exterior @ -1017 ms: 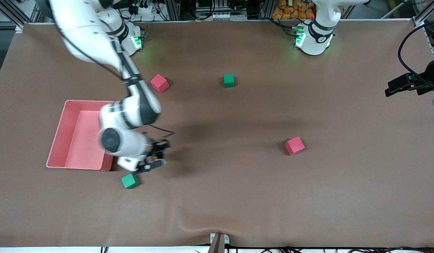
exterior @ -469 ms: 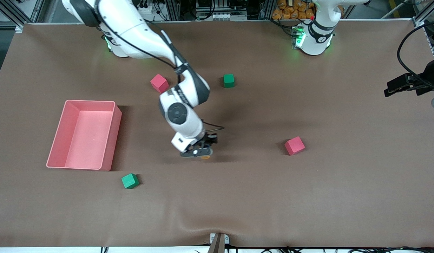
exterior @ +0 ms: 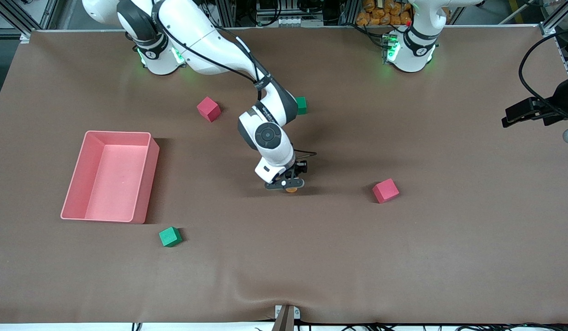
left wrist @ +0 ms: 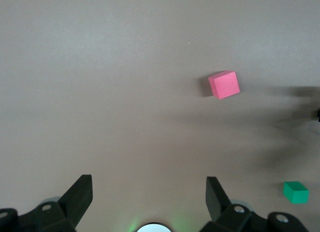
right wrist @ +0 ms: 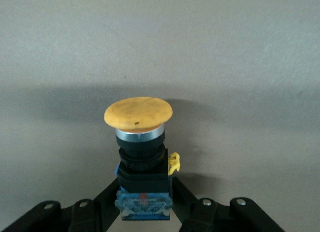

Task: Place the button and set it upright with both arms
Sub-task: 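Carry the button to the table middle and lower it upright, then open the right gripper off the button while the left gripper approaches, then lower the left gripper over the button while the right gripper withdraws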

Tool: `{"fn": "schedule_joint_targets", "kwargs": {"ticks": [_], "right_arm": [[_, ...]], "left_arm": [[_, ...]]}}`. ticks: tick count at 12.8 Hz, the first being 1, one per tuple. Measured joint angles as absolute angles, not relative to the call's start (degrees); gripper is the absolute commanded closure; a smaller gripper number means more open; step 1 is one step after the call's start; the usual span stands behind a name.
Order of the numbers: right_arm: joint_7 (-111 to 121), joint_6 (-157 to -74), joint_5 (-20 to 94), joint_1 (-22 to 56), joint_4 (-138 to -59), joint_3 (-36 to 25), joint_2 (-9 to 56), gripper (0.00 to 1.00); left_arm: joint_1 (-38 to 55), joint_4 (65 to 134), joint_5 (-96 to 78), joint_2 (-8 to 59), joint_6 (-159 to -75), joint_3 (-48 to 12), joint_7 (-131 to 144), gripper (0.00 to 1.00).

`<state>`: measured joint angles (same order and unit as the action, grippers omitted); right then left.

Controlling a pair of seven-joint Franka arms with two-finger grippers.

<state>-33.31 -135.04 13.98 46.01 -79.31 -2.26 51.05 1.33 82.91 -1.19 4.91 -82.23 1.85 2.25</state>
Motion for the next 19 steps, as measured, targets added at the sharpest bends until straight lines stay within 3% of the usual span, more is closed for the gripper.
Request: {"fn": "schedule_joint_targets", "kwargs": {"ticks": [6, 12, 15, 19], "right_arm": [[-33.73, -133.47, 14.0, 46.44, -77.55, -2.38, 50.95, 0.0], [-31.79, -116.26, 12.59, 37.31, -76.03, -4.11, 41.75, 0.0], [-28.96, -116.16, 6.02, 37.13, -82.87, -5.42, 38.24, 0.0], [-18.22, -123.26, 5.32, 31.34, -98.55, -6.57, 29.08, 0.0]], "left_arm": [[1.32, 82.91, -1.64, 4.91, -82.23, 1.86, 2.25, 0.0], [1.76, 83.02, -5.31, 6.54, -82.21, 1.69, 2.25, 0.0], [3.12, 83.09, -7.19, 10.39, -82.29, 1.26, 2.25, 0.0], [8.82, 82.99, -7.2, 15.94, -86.58, 0.8, 2.44, 0.0]]}}
